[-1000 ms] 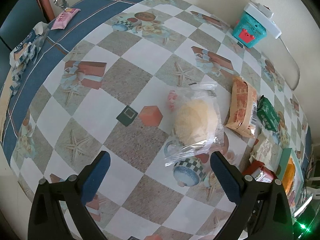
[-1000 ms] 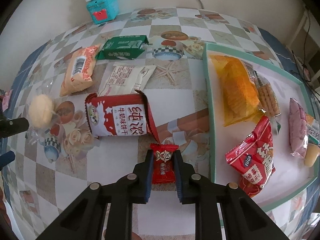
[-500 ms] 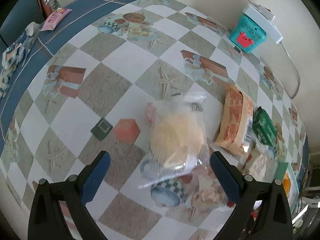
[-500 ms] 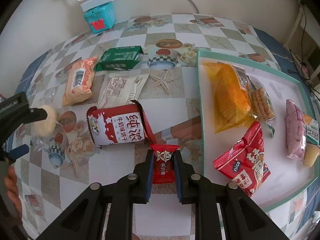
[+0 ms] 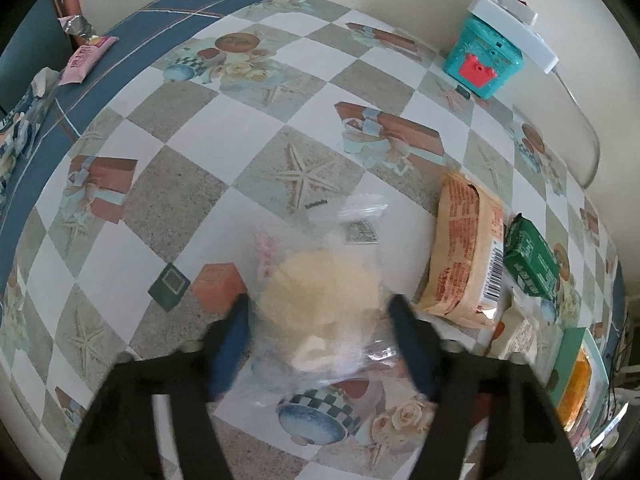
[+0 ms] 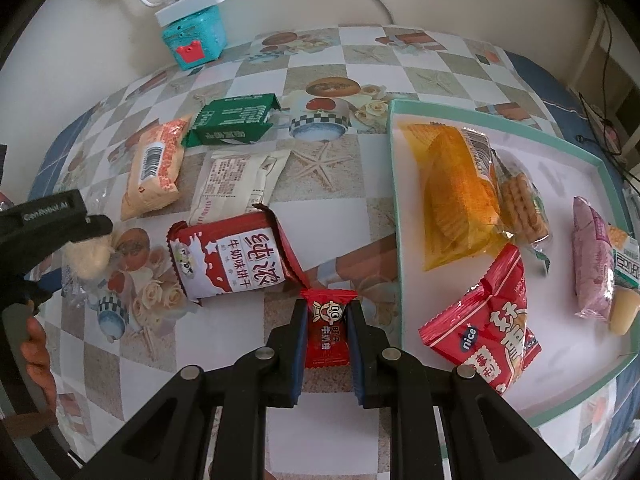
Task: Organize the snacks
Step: 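Close the left tool on the clear round-bread bag while the right tool lifts the red candy, then carry the bread bag over the tray with the left tool while the right tool carries the candy there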
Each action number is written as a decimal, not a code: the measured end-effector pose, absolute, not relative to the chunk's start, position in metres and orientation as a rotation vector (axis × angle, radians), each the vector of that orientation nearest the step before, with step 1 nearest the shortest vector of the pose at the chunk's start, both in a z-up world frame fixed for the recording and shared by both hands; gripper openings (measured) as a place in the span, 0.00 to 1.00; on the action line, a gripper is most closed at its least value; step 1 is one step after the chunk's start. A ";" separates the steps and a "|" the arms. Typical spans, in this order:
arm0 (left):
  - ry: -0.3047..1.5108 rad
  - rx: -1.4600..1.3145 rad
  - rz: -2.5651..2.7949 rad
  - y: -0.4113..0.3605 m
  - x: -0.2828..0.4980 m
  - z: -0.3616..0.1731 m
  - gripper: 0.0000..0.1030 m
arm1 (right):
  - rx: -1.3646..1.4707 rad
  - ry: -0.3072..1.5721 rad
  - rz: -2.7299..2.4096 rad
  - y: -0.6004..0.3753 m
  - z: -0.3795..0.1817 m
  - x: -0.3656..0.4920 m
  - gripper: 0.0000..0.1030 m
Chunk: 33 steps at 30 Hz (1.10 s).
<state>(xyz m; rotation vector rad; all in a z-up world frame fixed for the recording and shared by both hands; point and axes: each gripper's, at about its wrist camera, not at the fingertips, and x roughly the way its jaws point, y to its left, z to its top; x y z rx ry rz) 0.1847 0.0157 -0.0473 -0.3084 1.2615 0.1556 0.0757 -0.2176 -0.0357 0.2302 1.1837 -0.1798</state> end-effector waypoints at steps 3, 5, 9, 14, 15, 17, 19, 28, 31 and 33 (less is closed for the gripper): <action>1.264 -0.304 0.152 0.016 0.183 -0.044 0.58 | 0.228 1.181 -0.180 -0.217 -0.035 0.075 0.19; 1.263 -0.301 0.151 0.016 0.180 -0.041 0.57 | 0.228 1.175 -0.179 -0.216 -0.033 0.074 0.19; 1.260 -0.289 0.150 0.016 0.175 -0.034 0.56 | 0.229 1.161 -0.176 -0.215 -0.027 0.072 0.19; 1.219 -0.283 0.149 0.018 0.166 -0.012 0.56 | 0.249 1.134 -0.170 -0.216 -0.016 0.068 0.19; 1.210 -0.279 0.148 0.018 0.165 -0.008 0.56 | 0.250 1.128 -0.170 -0.216 -0.014 0.068 0.19; 1.185 -0.275 0.143 0.017 0.161 0.002 0.56 | 0.252 1.114 -0.168 -0.216 -0.008 0.067 0.19; 1.164 -0.272 0.137 0.015 0.158 0.012 0.56 | 0.257 1.099 -0.162 -0.216 -0.003 0.065 0.19; 1.103 -0.260 0.080 0.002 0.138 0.041 0.56 | 0.362 1.023 -0.132 -0.237 0.023 0.052 0.19; 1.091 -0.258 0.067 -0.002 0.132 0.047 0.56 | 0.403 1.003 -0.136 -0.248 0.029 0.048 0.19; 1.082 -0.253 0.058 -0.005 0.130 0.051 0.56 | 0.424 0.988 -0.144 -0.256 0.033 0.044 0.19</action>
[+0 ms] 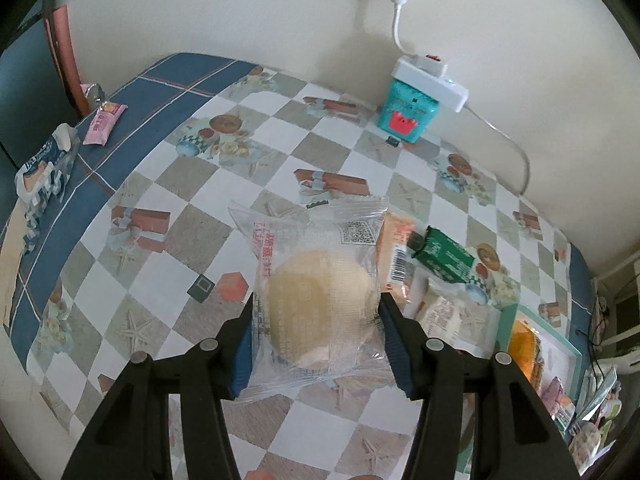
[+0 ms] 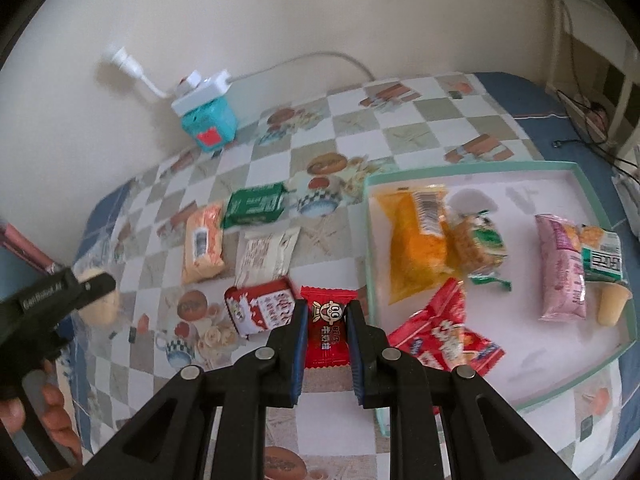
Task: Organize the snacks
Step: 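Carry the bread bag over the tray with the left tool while the right tool carries the candy there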
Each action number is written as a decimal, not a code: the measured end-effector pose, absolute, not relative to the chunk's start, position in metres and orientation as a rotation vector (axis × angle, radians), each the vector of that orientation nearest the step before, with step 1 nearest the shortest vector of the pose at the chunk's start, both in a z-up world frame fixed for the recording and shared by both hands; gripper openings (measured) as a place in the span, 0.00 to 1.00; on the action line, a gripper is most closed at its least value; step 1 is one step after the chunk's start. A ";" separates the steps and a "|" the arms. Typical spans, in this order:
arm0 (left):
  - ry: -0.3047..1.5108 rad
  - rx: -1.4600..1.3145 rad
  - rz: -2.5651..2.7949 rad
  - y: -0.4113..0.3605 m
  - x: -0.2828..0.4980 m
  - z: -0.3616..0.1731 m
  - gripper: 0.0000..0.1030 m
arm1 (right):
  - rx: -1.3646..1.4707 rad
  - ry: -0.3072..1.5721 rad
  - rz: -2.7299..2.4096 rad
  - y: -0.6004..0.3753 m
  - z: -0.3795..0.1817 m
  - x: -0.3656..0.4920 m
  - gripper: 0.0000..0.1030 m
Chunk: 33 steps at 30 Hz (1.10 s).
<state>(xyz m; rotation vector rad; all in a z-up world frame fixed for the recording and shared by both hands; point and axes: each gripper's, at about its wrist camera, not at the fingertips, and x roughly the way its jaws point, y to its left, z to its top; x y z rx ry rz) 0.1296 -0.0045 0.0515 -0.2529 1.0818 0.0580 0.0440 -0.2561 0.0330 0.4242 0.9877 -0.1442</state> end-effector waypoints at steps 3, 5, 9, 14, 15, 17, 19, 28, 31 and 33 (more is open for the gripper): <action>1.065 -0.248 0.047 -0.008 0.126 0.059 0.56 | 0.449 0.967 -0.181 -0.270 0.039 0.037 0.19; 1.050 -0.240 0.038 -0.012 0.125 0.065 0.56 | 0.446 0.962 -0.224 -0.280 0.042 0.033 0.19; 1.028 -0.226 -0.002 -0.026 0.120 0.075 0.56 | 0.483 0.945 -0.312 -0.308 0.046 0.020 0.19; 1.000 -0.184 -0.085 -0.057 0.111 0.089 0.56 | 0.526 0.905 -0.460 -0.351 0.050 -0.003 0.19; 0.996 -0.172 -0.110 -0.066 0.109 0.091 0.56 | 0.535 0.894 -0.487 -0.358 0.051 -0.008 0.19; 0.990 -0.144 -0.158 -0.085 0.103 0.095 0.56 | 0.545 0.873 -0.545 -0.374 0.054 -0.018 0.19; 0.988 -0.106 -0.214 -0.108 0.096 0.098 0.56 | 0.548 0.860 -0.597 -0.386 0.056 -0.026 0.19; 1.003 0.052 -0.432 -0.198 0.062 0.096 0.56 | 0.617 0.889 -0.722 -0.424 0.043 -0.050 0.19; 1.010 0.108 -0.481 -0.221 0.050 0.091 0.56 | 0.633 0.896 -0.744 -0.431 0.038 -0.055 0.19; 1.014 0.141 -0.492 -0.233 0.044 0.087 0.56 | 0.647 0.899 -0.758 -0.436 0.035 -0.059 0.19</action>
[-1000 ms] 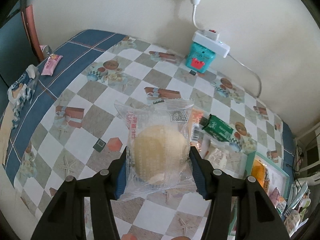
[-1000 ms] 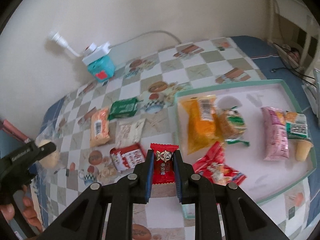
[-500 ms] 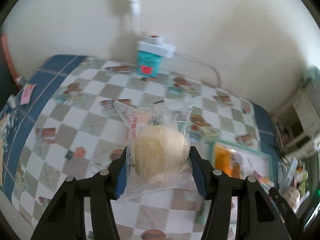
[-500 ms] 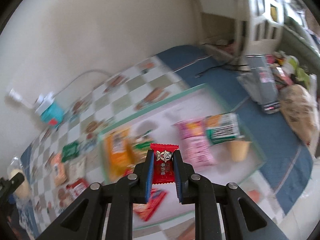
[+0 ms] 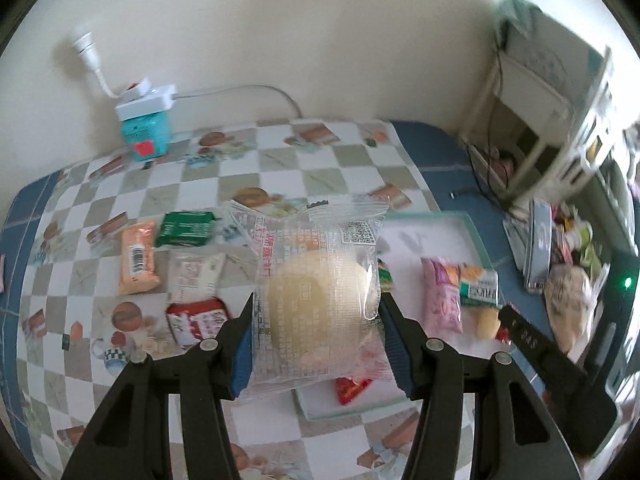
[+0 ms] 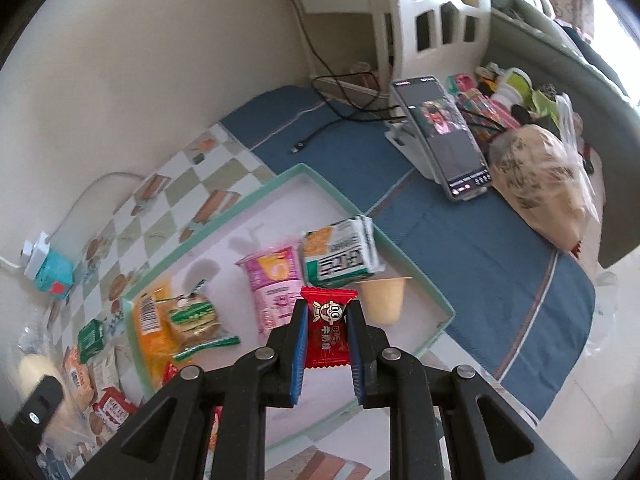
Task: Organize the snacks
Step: 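Carry the bread bag over the tray with the left tool while the right tool carries the candy there, then open the left tool over the tray while the right tool releases the red candy inside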
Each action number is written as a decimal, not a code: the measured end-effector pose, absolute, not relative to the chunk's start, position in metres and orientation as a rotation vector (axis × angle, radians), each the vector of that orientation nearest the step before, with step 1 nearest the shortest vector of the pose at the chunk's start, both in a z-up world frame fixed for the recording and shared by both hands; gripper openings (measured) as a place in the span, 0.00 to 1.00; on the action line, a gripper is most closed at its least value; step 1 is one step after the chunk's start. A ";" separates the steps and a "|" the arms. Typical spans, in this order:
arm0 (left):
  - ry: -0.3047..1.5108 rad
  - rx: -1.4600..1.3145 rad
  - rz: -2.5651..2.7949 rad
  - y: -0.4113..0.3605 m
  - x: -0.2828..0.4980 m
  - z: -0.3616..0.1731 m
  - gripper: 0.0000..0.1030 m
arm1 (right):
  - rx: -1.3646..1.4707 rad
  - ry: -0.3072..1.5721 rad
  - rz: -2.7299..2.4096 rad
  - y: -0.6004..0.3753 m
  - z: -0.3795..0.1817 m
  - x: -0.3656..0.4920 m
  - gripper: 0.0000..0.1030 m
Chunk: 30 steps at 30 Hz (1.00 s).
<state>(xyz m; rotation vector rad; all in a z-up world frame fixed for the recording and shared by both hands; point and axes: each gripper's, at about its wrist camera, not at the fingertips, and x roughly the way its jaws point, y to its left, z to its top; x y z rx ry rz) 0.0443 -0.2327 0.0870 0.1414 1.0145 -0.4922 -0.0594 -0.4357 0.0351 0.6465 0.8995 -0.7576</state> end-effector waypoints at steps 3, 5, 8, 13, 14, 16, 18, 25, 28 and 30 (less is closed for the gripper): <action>1.020 0.170 -0.507 -0.243 0.041 0.081 0.56 | 0.665 0.915 -0.774 -0.440 0.030 -0.065 0.19; 1.030 0.179 -0.515 -0.246 0.041 0.077 0.56 | 0.674 0.928 -0.780 -0.443 0.025 -0.066 0.19; 1.065 0.163 -0.536 -0.248 0.043 0.069 0.56 | 0.678 0.955 -0.793 -0.445 0.017 -0.065 0.19; 1.126 0.175 -0.554 -0.259 0.045 0.047 0.56 | 0.676 1.042 -0.796 -0.443 -0.006 -0.059 0.19; 1.132 0.182 -0.556 -0.261 0.044 0.044 0.56 | 0.678 1.056 -0.798 -0.443 -0.009 -0.059 0.19; 1.148 0.198 -0.561 -0.267 0.043 0.036 0.56 | 0.678 1.074 -0.803 -0.443 -0.015 -0.058 0.20; 1.154 0.209 -0.567 -0.272 0.042 0.032 0.56 | 0.678 1.087 -0.806 -0.443 -0.019 -0.058 0.20; 1.160 0.212 -0.585 -0.280 0.043 0.025 0.56 | 0.678 1.105 -0.809 -0.442 -0.024 -0.057 0.20; 1.173 0.209 -0.576 -0.279 0.045 0.023 0.61 | 0.680 1.114 -0.807 -0.442 -0.025 -0.054 0.21; 1.167 0.202 -0.566 -0.275 0.047 0.025 0.67 | 0.685 1.117 -0.808 -0.443 -0.026 -0.054 0.28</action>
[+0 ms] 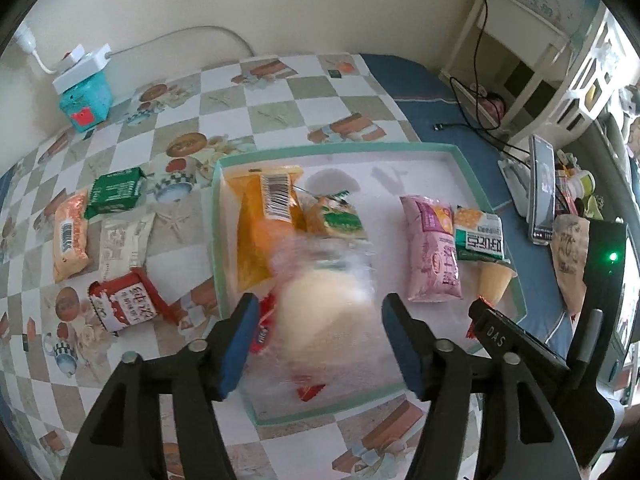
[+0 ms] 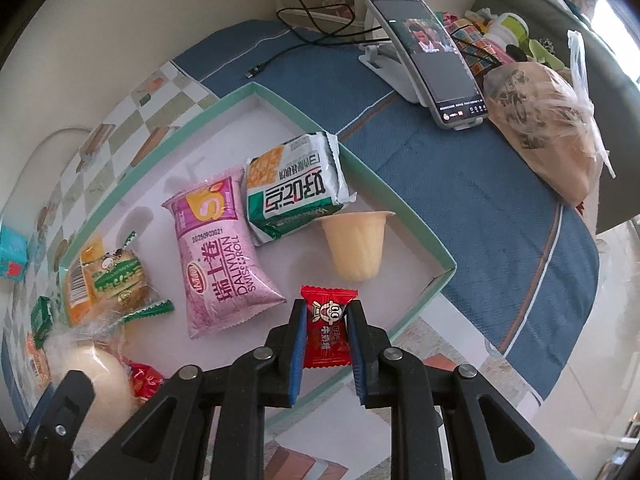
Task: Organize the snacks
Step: 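Open the left tool over the tray while the right tool releases the red candy inside, then move both tools back over the snack pile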
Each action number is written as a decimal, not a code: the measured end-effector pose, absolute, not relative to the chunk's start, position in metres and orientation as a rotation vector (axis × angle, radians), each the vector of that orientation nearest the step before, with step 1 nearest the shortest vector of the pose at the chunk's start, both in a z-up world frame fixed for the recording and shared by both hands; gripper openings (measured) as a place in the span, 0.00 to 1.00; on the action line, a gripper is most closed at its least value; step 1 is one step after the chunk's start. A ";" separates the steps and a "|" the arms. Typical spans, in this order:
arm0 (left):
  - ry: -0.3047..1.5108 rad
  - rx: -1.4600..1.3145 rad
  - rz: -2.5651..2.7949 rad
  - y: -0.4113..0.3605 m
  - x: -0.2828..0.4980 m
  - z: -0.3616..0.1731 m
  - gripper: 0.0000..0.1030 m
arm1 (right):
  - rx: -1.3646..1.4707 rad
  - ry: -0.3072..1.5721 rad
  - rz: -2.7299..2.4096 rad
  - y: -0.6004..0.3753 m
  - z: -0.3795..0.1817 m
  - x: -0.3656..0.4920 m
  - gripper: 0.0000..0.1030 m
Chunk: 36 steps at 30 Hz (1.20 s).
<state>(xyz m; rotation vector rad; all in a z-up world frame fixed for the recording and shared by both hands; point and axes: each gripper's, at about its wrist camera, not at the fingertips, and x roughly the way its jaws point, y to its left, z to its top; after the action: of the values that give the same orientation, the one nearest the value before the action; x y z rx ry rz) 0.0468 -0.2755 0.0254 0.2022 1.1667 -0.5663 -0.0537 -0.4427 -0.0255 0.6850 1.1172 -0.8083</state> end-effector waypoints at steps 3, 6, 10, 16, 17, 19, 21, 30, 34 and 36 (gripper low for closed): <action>1.159 0.173 -0.545 -0.267 0.052 0.031 0.71 | 0.688 1.123 -0.804 -0.443 -0.027 -0.052 0.49; 1.171 0.134 -0.513 -0.255 0.059 0.033 0.71 | 0.685 1.118 -0.797 -0.442 -0.025 -0.051 0.60; 1.190 0.078 -0.450 -0.234 0.070 0.034 0.71 | 0.676 1.108 -0.787 -0.439 -0.023 -0.047 0.72; 1.226 -0.037 -0.303 -0.192 0.092 0.029 0.82 | 0.659 1.101 -0.761 -0.433 -0.020 -0.042 0.82; 1.233 -0.060 -0.284 -0.185 0.095 0.027 0.82 | 0.656 1.101 -0.758 -0.432 -0.020 -0.041 0.84; 1.253 -0.123 -0.244 -0.167 0.101 0.023 0.82 | 0.649 1.101 -0.753 -0.430 -0.020 -0.039 0.86; 1.264 -0.177 -0.200 -0.150 0.107 0.019 0.82 | 0.645 1.098 -0.748 -0.429 -0.019 -0.038 0.91; 1.251 -0.291 -0.004 -0.077 0.124 0.010 0.95 | 0.612 1.082 -0.704 -0.415 -0.011 -0.031 1.00; 1.238 -0.325 0.050 -0.053 0.128 0.010 0.95 | 0.578 1.077 -0.681 -0.402 -0.006 -0.024 1.00; 1.226 -0.335 0.065 -0.044 0.129 0.012 0.95 | 0.557 1.064 -0.658 -0.393 0.000 -0.019 1.00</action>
<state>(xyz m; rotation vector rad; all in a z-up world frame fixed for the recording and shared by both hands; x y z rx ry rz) 0.1294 -0.0438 0.0119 -0.3350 1.2261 0.0654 -0.0185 -0.3932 -0.0004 0.5568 1.0636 -0.6584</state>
